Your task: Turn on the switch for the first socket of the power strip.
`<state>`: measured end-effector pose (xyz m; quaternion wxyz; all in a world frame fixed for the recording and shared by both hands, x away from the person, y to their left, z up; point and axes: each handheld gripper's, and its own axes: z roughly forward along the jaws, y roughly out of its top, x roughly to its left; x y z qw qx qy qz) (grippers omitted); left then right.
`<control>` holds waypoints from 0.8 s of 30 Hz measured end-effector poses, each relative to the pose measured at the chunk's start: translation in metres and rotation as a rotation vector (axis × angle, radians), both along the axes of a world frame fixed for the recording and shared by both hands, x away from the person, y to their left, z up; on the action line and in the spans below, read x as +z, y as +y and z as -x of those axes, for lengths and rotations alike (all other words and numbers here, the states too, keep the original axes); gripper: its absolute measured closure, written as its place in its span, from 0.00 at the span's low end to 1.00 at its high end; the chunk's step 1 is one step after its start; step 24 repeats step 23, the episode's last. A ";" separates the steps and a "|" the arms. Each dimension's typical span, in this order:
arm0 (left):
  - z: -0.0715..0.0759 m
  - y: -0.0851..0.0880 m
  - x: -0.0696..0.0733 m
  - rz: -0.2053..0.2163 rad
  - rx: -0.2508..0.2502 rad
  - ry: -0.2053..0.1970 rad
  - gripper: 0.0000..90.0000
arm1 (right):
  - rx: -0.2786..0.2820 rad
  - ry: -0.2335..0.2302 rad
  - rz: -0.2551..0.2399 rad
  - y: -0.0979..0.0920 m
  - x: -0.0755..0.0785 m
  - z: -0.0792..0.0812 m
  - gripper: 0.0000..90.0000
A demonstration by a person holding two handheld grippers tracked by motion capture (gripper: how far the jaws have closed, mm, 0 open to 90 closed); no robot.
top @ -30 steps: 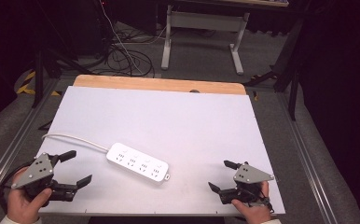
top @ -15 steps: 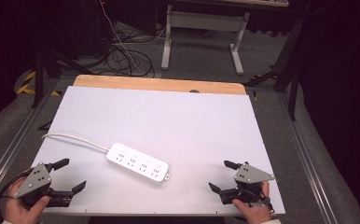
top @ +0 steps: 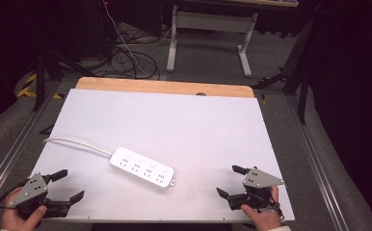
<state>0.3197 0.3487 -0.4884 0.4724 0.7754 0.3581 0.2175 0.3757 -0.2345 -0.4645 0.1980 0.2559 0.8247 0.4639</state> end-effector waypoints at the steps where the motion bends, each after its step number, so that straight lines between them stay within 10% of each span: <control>1: 0.000 -0.001 0.001 0.005 0.004 -0.002 0.10 | 0.000 0.000 0.000 0.000 0.000 0.000 0.11; 24: 0.001 -0.006 0.008 0.018 0.037 -0.001 0.10 | -0.004 0.005 -0.003 -0.001 -0.001 -0.002 0.11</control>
